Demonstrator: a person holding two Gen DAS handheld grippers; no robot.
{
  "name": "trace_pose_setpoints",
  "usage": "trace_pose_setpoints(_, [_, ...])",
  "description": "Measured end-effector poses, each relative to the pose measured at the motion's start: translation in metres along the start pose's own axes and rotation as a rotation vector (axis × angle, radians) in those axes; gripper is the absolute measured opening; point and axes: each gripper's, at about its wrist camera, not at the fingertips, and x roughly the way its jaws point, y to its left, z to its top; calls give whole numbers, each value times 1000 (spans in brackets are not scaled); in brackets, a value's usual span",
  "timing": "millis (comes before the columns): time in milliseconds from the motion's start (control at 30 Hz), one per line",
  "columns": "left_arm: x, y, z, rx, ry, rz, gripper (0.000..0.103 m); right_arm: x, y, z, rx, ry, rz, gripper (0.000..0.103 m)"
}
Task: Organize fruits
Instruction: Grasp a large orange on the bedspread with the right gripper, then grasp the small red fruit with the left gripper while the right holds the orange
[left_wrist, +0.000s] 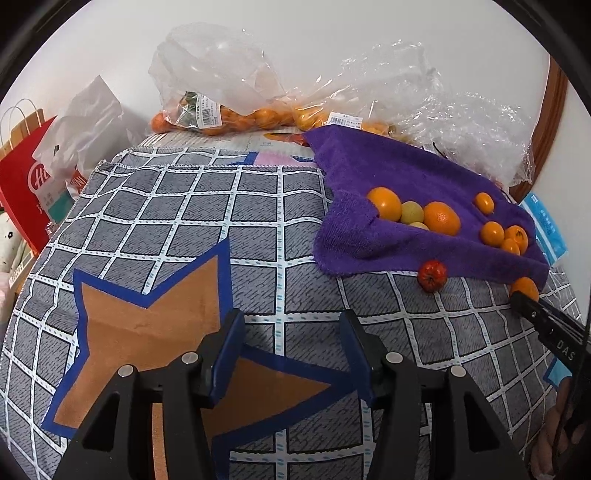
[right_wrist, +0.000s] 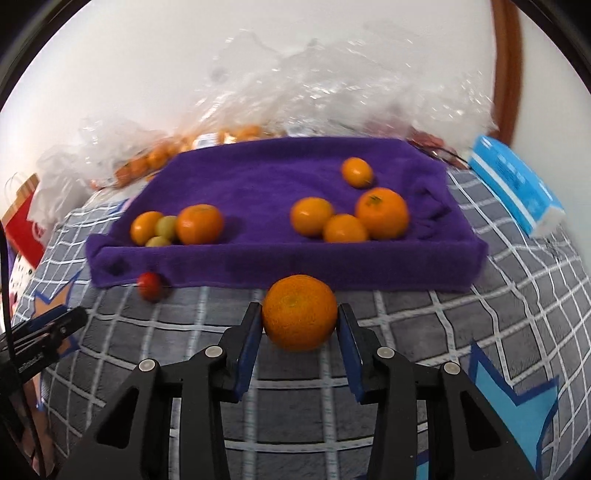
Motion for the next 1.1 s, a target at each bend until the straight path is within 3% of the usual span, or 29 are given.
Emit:
trace_pose_setpoints(167, [2, 0, 1, 3, 8, -7, 57, 2, -3, 0, 18, -2, -18, 41])
trace_pose_setpoints(633, [-17, -20, 3, 56, 45, -32, 56, -4, -1, -1, -6, -1, 21, 40])
trace_pose_setpoints(733, [-28, -30, 13, 50, 20, -83, 57, -6, -5, 0, 6, -10, 20, 40])
trace_pose_setpoints(967, [-23, -65, 35, 82, -2, -45, 57, -13, -17, 6, -19, -65, -7, 40])
trace_pose_setpoints(1100, [-13, -73, 37, 92, -5, -31, 57, -11, -27, 9, 12, -74, 19, 40])
